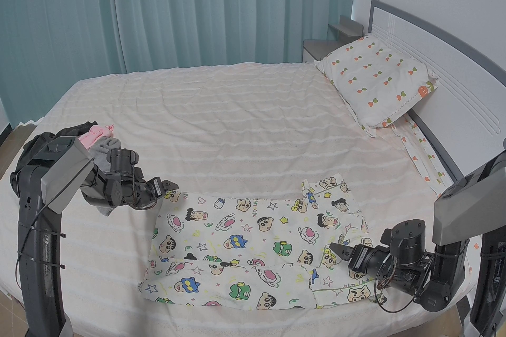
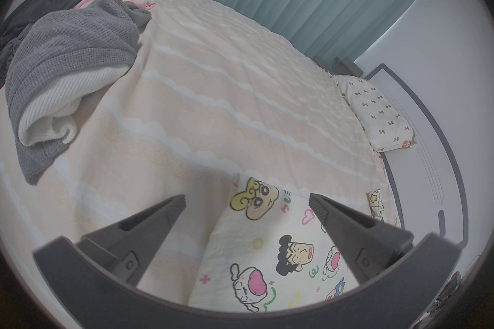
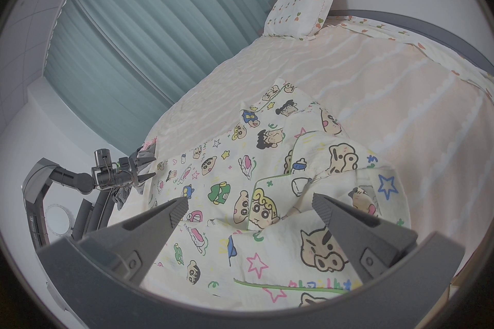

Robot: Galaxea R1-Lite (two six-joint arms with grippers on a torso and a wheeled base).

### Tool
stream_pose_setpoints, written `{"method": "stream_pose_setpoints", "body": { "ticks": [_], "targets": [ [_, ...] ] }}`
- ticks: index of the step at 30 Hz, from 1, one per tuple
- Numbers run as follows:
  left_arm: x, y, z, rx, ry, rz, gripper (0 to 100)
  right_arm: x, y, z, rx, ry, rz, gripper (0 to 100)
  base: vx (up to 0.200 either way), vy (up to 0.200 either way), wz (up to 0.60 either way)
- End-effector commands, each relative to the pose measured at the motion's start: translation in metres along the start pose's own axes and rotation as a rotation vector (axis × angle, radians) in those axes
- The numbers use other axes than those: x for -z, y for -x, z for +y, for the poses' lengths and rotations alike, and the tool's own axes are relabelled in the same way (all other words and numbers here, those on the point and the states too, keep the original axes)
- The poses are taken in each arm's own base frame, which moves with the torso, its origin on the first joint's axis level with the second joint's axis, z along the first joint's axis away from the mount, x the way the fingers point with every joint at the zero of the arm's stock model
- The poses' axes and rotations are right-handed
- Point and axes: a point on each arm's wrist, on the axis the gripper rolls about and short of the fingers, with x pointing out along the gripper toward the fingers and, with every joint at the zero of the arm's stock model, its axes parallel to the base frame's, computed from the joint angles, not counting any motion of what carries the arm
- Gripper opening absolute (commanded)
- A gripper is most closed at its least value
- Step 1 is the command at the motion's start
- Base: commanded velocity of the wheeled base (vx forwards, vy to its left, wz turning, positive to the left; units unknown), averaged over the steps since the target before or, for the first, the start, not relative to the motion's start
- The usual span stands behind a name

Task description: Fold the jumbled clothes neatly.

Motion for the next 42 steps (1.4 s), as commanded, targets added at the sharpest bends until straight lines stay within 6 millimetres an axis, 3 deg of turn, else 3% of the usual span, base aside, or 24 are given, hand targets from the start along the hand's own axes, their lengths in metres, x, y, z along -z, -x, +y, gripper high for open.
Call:
{"method": "stream_pose_setpoints", "body": {
  "ticks": [1,11,23,24,32,36,42],
  "targets": [
    [0.002,-0.001,-0.001,0.002,-0.005,0.004,100,0.000,0.000,0.000,-0.005,-0.001,-0.005,100,0.000,0.000,0.00],
    [0.025,-0.025,-0.015,0.003,-0.083,0.051,100,-0.001,0.000,0.001,-0.008,0.001,-0.011,100,0.000,0.000,0.00],
    [0.024,-0.027,-0.014,0.004,-0.079,0.053,100,-0.002,0.000,0.003,-0.016,0.001,-0.017,100,0.000,0.000,0.00],
    [0.024,-0.027,-0.014,0.004,-0.079,0.053,0,-0.004,0.000,0.003,-0.018,-0.001,-0.022,100,0.000,0.000,0.00],
    [0.025,-0.027,-0.014,0.003,-0.068,0.059,0,-0.040,-0.014,-0.012,0.006,-0.016,-0.156,100,0.000,0.000,0.00],
    [0.021,-0.023,-0.014,0.002,-0.015,0.043,0,-0.070,-0.024,-0.032,-0.034,0.060,-0.184,100,0.000,0.000,0.00],
    [0.018,-0.012,-0.014,0.003,0.006,0.036,0,-0.110,-0.058,-0.043,-0.005,0.070,-0.175,100,0.000,0.000,0.00]
  ]
}}
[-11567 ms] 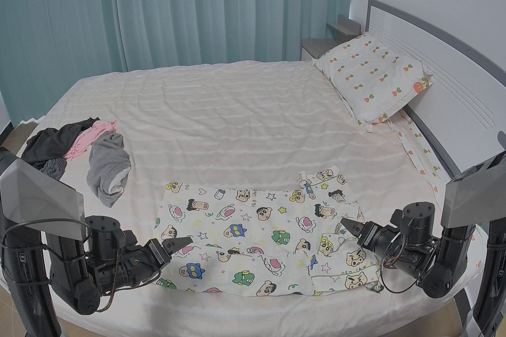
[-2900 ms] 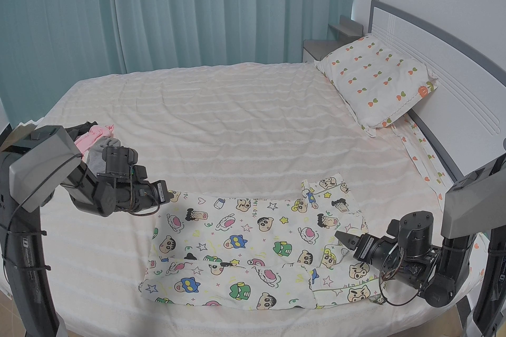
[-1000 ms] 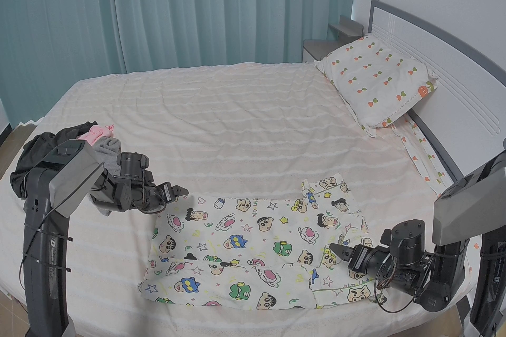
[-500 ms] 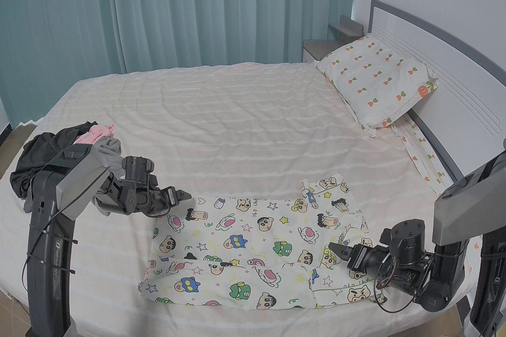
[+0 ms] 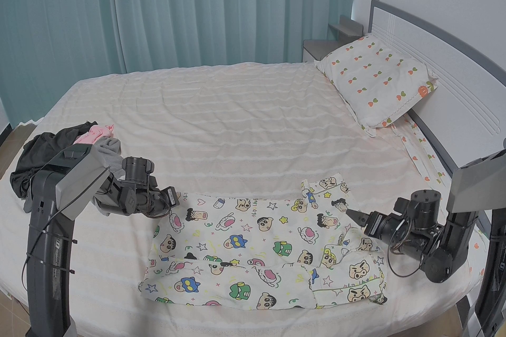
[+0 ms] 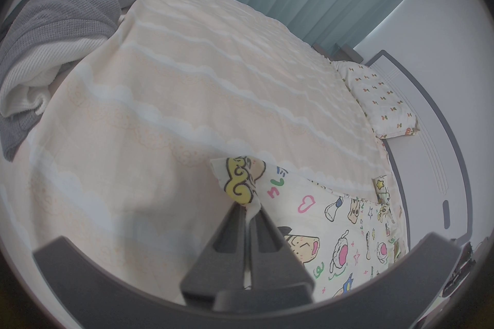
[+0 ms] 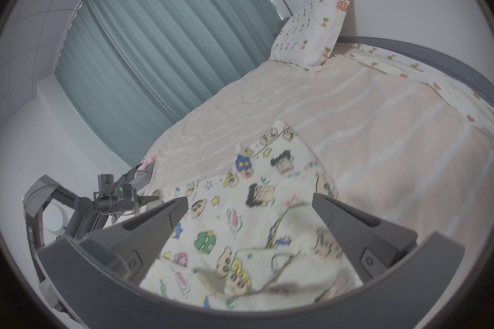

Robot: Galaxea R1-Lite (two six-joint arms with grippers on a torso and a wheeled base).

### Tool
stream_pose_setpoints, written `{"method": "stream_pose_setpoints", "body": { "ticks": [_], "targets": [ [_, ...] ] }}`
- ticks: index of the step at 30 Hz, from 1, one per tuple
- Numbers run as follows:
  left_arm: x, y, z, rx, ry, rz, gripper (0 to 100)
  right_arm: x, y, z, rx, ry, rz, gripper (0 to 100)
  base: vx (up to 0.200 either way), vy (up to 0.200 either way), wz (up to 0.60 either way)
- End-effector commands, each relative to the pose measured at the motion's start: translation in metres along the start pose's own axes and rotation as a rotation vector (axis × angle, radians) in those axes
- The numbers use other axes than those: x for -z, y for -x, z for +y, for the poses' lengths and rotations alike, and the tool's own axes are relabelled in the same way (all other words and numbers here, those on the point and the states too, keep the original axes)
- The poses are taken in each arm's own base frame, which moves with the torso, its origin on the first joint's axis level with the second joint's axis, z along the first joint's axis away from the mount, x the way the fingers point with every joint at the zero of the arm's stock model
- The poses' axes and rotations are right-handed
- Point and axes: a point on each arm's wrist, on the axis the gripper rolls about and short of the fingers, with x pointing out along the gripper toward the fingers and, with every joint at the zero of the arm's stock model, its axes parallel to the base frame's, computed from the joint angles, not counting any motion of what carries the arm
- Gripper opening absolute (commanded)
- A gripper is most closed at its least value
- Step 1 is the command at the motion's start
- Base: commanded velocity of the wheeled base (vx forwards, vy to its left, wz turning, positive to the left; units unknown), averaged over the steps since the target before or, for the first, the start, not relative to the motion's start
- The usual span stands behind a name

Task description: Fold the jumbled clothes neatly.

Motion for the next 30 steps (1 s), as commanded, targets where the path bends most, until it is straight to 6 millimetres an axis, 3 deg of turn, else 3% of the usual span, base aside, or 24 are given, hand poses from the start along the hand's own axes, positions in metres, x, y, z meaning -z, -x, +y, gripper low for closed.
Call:
{"method": "stream_pose_setpoints", "body": {
  "ticks": [1,4,7,9,20,30],
  "targets": [
    [-0.006,0.012,-0.001,0.001,0.019,-0.026,0,-0.044,-0.042,-0.013,0.030,0.009,-0.018,100,0.000,0.000,0.00],
    [-0.008,0.015,0.001,0.002,0.030,-0.046,0,-0.054,-0.069,-0.008,0.036,0.007,0.040,100,0.000,0.000,0.00],
    [-0.009,0.020,0.001,0.004,0.053,-0.064,0,-0.052,-0.084,-0.010,0.039,0.014,0.068,100,0.000,0.000,0.00],
    [-0.008,0.025,0.002,0.012,0.067,-0.085,0,-0.046,-0.108,-0.018,0.043,0.019,0.072,100,0.000,0.000,0.00],
    [-0.001,0.023,0.005,0.019,0.064,-0.090,0,-0.023,-0.139,-0.031,0.061,0.017,0.117,100,0.000,0.000,0.00],
    [0.006,0.023,0.007,0.018,0.069,-0.074,0,-0.030,-0.149,-0.031,0.085,0.016,0.140,100,0.000,0.000,0.00]
  ]
}}
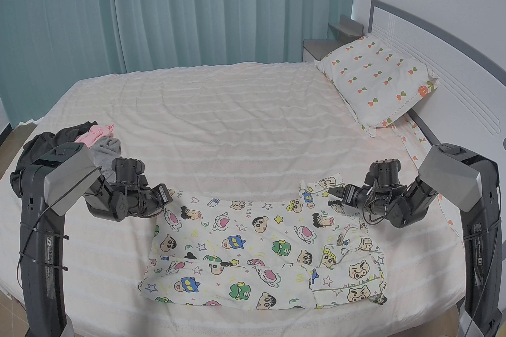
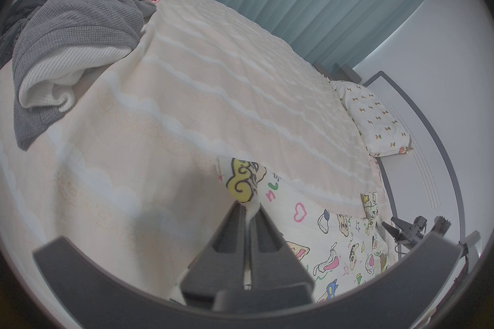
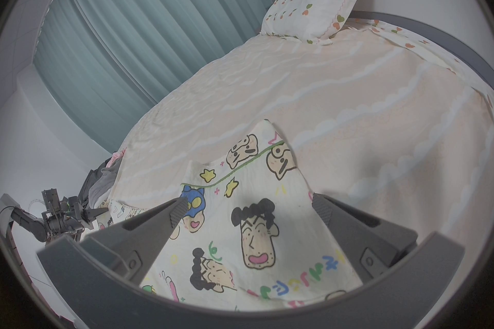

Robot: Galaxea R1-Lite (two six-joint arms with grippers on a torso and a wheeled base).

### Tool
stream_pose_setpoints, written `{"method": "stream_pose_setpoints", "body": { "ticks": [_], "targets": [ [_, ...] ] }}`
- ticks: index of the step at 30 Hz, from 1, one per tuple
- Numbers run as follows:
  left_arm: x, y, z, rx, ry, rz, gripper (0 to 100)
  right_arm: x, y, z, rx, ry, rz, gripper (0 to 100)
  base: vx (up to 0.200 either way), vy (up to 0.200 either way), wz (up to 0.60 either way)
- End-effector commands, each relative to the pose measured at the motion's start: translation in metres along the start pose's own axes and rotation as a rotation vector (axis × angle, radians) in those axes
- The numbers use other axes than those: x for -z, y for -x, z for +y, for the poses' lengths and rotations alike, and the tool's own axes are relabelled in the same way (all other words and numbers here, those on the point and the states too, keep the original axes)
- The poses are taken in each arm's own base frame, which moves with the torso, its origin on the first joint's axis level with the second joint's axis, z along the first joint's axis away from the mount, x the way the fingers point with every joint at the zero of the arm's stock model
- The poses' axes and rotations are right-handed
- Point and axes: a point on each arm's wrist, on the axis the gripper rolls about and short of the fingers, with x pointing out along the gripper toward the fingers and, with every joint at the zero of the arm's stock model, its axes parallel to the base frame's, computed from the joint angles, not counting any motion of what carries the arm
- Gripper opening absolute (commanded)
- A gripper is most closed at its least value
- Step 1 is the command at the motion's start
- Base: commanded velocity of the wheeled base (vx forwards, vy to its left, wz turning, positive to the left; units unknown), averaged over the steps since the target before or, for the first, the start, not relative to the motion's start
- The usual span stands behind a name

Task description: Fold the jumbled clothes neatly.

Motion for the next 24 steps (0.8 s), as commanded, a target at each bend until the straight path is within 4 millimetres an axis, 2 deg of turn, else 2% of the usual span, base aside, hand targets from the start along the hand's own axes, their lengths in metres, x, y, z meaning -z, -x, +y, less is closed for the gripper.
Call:
{"method": "stream_pose_setpoints", "body": {
  "ticks": [1,5,22,23,24],
  "targets": [
    [0.001,0.001,0.000,0.000,0.002,0.007,0,0.002,-0.008,-0.008,0.014,-0.006,0.001,100,0.000,0.000,0.00],
    [0.002,0.001,0.001,-0.001,0.002,0.008,0,0.013,-0.015,-0.012,0.019,-0.005,0.028,100,0.000,0.000,0.00],
    [0.004,0.001,0.001,-0.003,0.003,0.014,0,0.003,-0.028,-0.001,0.018,-0.001,0.072,100,0.000,0.000,0.00],
    [0.004,0.001,0.001,-0.003,0.003,0.014,0,0.003,-0.028,-0.001,0.018,-0.002,0.074,0,0.000,0.000,0.00],
    [0.004,0.001,0.001,-0.001,0.003,0.015,0,0.003,-0.028,-0.001,0.018,-0.002,0.074,0,0.000,0.000,0.00]
  ]
}}
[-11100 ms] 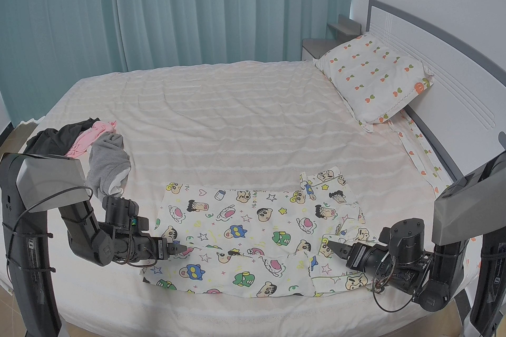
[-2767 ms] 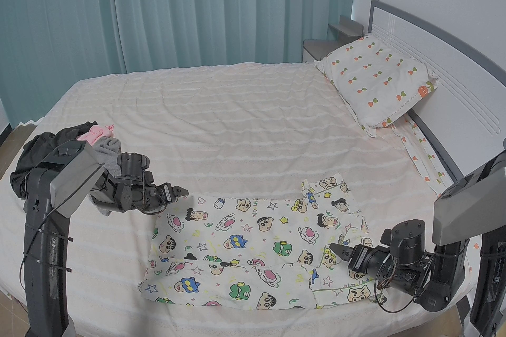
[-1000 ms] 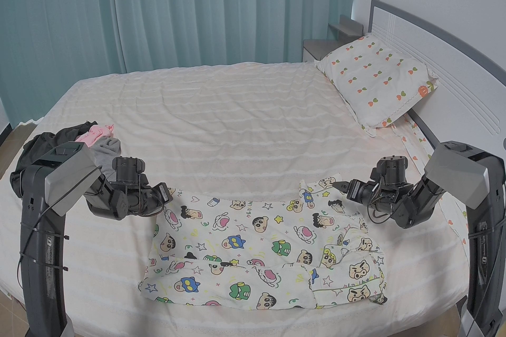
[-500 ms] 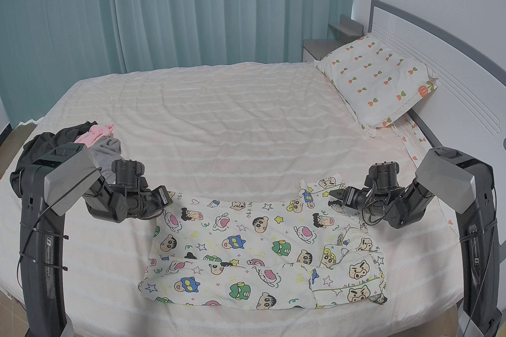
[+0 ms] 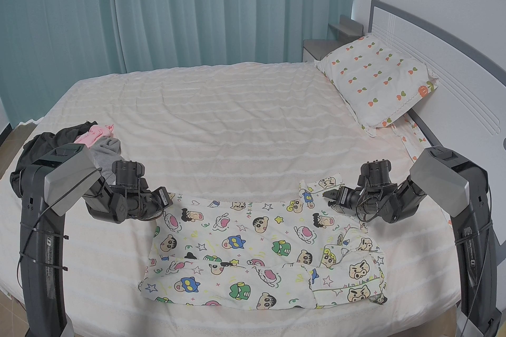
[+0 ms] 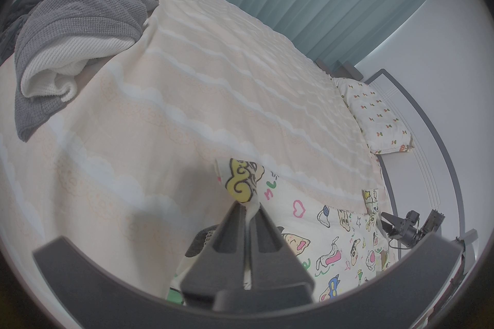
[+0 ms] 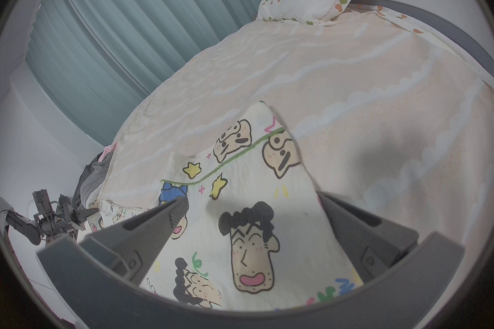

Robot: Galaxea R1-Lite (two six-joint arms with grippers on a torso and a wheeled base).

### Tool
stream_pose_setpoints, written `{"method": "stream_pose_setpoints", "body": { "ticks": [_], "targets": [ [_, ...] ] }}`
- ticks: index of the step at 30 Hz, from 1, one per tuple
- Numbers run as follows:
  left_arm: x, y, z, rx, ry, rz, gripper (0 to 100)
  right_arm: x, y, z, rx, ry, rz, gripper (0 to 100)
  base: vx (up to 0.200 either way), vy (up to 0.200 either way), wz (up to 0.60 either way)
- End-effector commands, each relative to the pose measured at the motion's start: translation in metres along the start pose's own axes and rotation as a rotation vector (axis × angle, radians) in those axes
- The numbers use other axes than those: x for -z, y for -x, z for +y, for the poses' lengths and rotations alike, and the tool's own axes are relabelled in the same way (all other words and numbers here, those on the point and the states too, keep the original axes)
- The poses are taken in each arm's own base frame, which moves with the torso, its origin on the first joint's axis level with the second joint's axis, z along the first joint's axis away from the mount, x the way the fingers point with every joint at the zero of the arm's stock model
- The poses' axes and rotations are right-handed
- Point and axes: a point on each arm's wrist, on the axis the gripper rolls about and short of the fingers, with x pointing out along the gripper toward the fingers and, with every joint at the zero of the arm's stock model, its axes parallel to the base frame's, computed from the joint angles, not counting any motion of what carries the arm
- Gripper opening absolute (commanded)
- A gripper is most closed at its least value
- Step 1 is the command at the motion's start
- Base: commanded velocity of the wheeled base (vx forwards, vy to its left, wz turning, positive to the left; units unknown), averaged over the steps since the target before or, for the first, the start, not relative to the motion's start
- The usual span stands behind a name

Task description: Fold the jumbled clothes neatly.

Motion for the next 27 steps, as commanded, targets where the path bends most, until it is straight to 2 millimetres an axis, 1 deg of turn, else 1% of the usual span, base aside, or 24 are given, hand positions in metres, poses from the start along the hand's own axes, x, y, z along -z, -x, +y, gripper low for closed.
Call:
{"method": "stream_pose_setpoints", "body": {
  "ticks": [1,9,16,18,21,23,25,27],
  "targets": [
    [0.000,0.000,0.000,0.001,0.000,-0.002,0,-0.001,-0.001,0.001,0.001,-0.002,0.007,0,0.000,0.000,0.00],
    [0.000,0.000,0.000,0.002,0.000,-0.001,0,-0.002,-0.002,0.001,0.008,-0.011,0.017,0,0.000,0.000,0.00],
    [-0.001,0.001,-0.001,0.004,-0.007,-0.005,0,-0.004,-0.001,0.000,0.002,-0.033,-0.016,0,0.000,0.000,0.00],
    [-0.002,0.003,-0.003,0.006,-0.008,-0.008,0,-0.007,0.000,0.001,-0.012,-0.039,-0.044,0,0.000,0.000,0.00],
    [-0.011,0.015,-0.012,0.008,-0.016,-0.036,0,-0.012,0.010,0.001,-0.032,-0.066,-0.091,0,0.000,0.000,0.00],
    [-0.008,0.019,-0.013,-0.010,-0.021,-0.037,0,-0.014,0.014,-0.005,-0.044,-0.070,-0.120,0,0.000,0.000,0.00],
    [-0.005,0.019,-0.014,-0.030,-0.025,-0.045,0,-0.015,0.015,-0.009,-0.047,-0.072,-0.142,0,0.000,0.000,0.00],
    [-0.007,0.021,-0.015,-0.034,-0.025,-0.054,0,-0.015,0.018,-0.012,-0.047,-0.074,-0.149,0,0.000,0.000,0.00]
  ]
}}
